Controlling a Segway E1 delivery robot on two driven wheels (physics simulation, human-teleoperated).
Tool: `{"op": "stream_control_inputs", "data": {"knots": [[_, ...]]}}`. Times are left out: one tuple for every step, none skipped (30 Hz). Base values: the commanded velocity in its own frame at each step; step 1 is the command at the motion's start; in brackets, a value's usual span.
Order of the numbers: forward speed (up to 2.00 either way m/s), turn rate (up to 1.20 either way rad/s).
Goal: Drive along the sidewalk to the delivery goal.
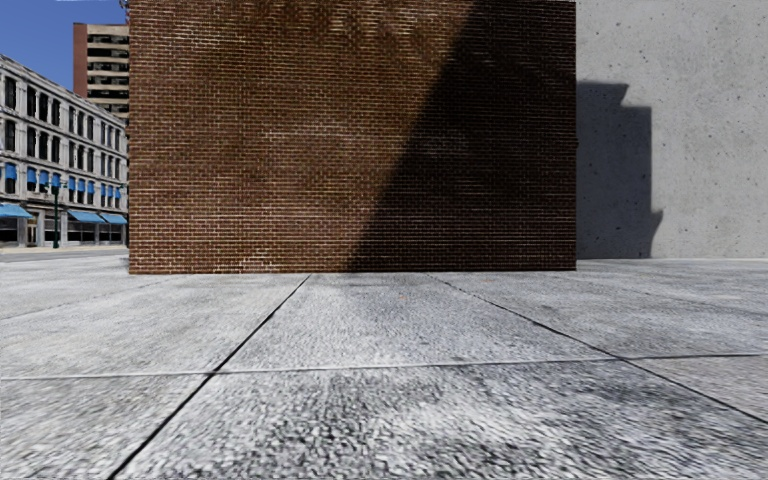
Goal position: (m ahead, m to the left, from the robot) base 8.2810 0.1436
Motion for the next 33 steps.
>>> {"op": "stream_control_inputs", "data": {"knots": [[2.0, 0.27], [2.0, 0.27], [2.0, 0.27], [2.0, 0.27], [2.0, 0.27], [2.0, 0.27], [2.0, 0.27], [2.0, 0.27], [2.0, 0.27], [2.0, 0.27], [2.0, 0.27], [2.0, 0.22], [2.0, 0.13], [2.0, 0.0], [2.0, 0.0], [2.0, 0.0], [2.0, 0.0], [2.0, 0.0], [2.0, 0.0], [2.0, 0.0], [2.0, 0.0], [2.0, 0.0], [2.0, 0.0], [2.0, 0.0], [2.0, 0.0], [2.0, 0.0], [2.0, 0.0], [2.0, 0.0], [2.0, 0.0], [2.0, 0.0], [2.0, 0.0], [2.0, 0.0], [2.0, 0.0]]}}
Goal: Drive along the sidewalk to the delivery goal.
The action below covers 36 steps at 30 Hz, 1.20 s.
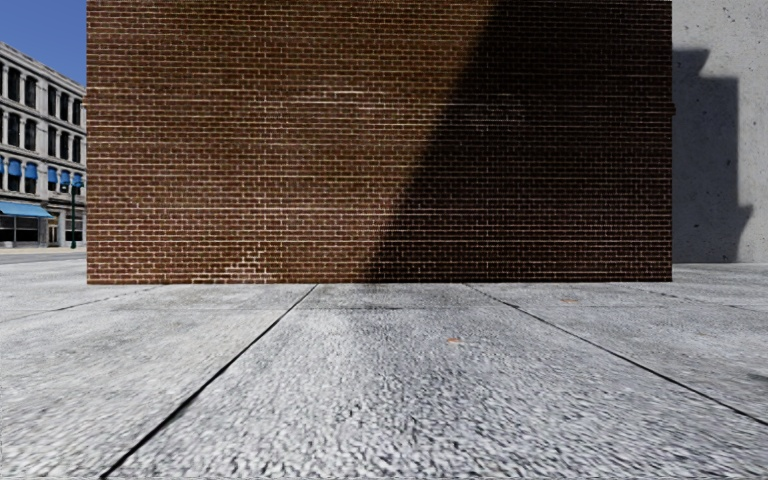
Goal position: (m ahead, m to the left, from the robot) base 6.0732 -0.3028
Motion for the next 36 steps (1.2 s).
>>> {"op": "stream_control_inputs", "data": {"knots": [[2.0, 0.0], [2.0, 0.0], [2.0, 0.0], [2.0, 0.0], [2.0, 0.0], [2.0, 0.0], [2.0, 0.0], [2.0, 0.0], [2.0, 0.0], [2.0, 0.0], [2.0, 0.0], [2.0, 0.0], [2.0, 0.0], [2.0, 0.0], [2.0, 0.0], [2.0, 0.0], [2.0, 0.0], [2.0, 0.0], [2.0, 0.0], [2.0, 0.0], [2.0, 0.0], [2.0, 0.0], [2.0, 0.0], [2.0, 0.0], [2.0, 0.0], [2.0, 0.0], [2.0, 0.0], [2.0, 0.0], [2.0, 0.0], [2.0, 0.0], [2.0, 0.0], [2.0, 0.0], [2.0, 0.0], [2.0, 0.0], [2.0, 0.0], [2.0, 0.0]]}}
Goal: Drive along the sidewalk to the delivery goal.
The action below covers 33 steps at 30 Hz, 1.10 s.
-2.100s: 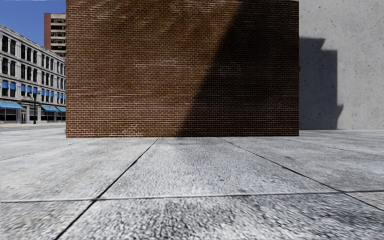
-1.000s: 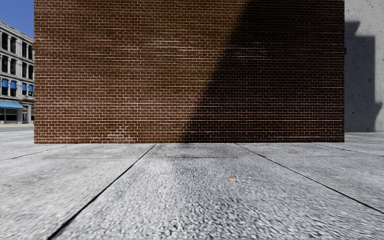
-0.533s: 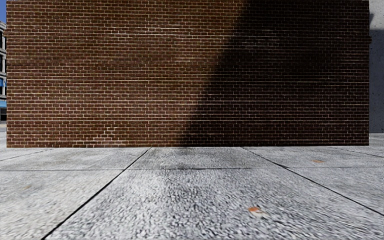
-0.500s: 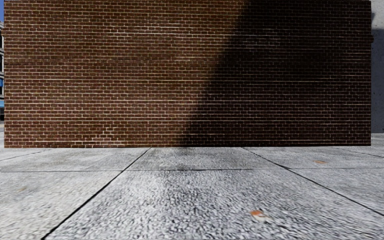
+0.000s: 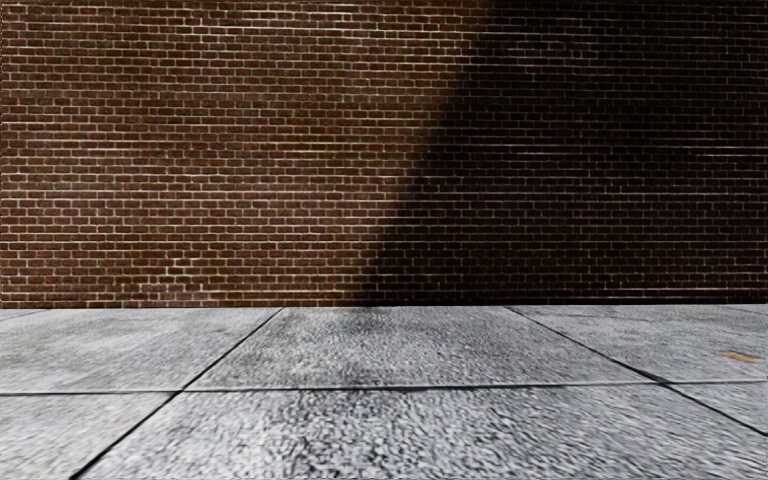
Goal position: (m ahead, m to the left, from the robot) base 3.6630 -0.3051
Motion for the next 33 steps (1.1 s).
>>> {"op": "stream_control_inputs", "data": {"knots": [[2.0, 0.0], [2.0, 0.0], [2.0, 0.0], [2.0, 0.0], [2.0, 0.0], [2.0, 0.0], [2.0, 0.0], [2.0, 0.0], [2.0, 0.0], [2.0, 0.0], [2.0, 0.0], [2.0, 0.0], [2.0, 0.0], [2.0, 0.0], [2.0, 0.0], [2.0, 0.0], [2.0, 0.0], [2.0, 0.0], [2.0, 0.0], [2.0, 0.0], [2.0, 0.0], [2.0, 0.0], [2.0, 0.0], [2.0, 0.0], [2.0, 0.0], [2.0, 0.0], [2.0, 0.0], [2.0, 0.0], [2.0, 0.0], [2.0, 0.0], [2.0, 0.0], [2.0, 0.0], [1.98, 0.0]]}}
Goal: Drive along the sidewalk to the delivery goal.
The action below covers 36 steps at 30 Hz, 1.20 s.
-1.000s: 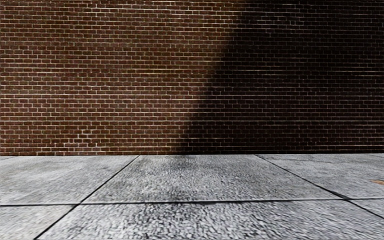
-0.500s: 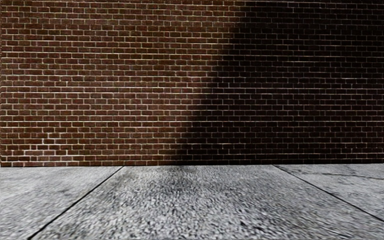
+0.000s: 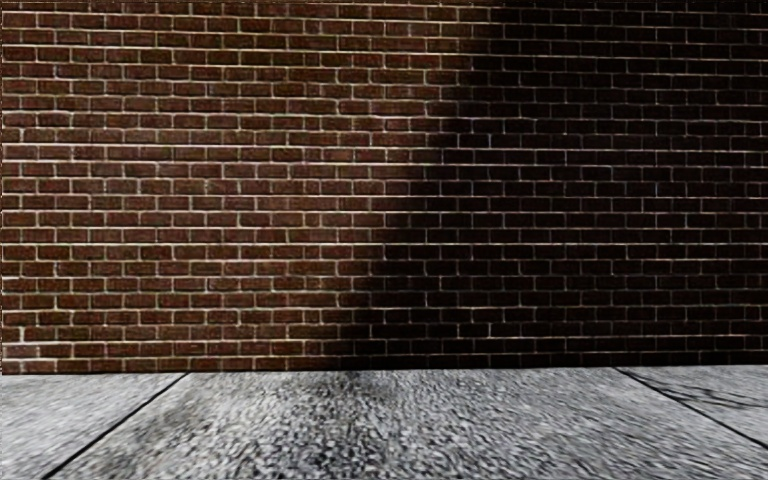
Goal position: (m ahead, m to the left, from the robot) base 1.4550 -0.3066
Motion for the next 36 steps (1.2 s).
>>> {"op": "stream_control_inputs", "data": {"knots": [[1.95, 0.0], [1.83, 0.0], [1.78, 0.0], [1.78, 0.0], [1.69, 0.0], [1.42, 0.0], [1.0, 0.0], [1.0, 0.0], [0.87, 0.0], [0.84, 0.0], [0.83, 0.0], [0.83, 0.0], [0.83, 0.0], [0.83, 0.0], [0.83, 0.0], [0.83, 0.0], [0.82, 0.0], [0.82, 0.0], [0.82, 0.0], [0.82, 0.0], [0.78, 0.0], [0.72, 0.0], [0.34, 0.0], [0.34, 0.0], [0.0, 0.0], [0.0, 0.0], [0.0, 0.0], [0.0, 0.0], [0.0, 0.0], [0.0, 0.0], [0.0, 0.0], [0.0, 0.0], [0.0, 0.0], [0.0, 0.0], [0.0, 0.0], [0.0, 0.0]]}}
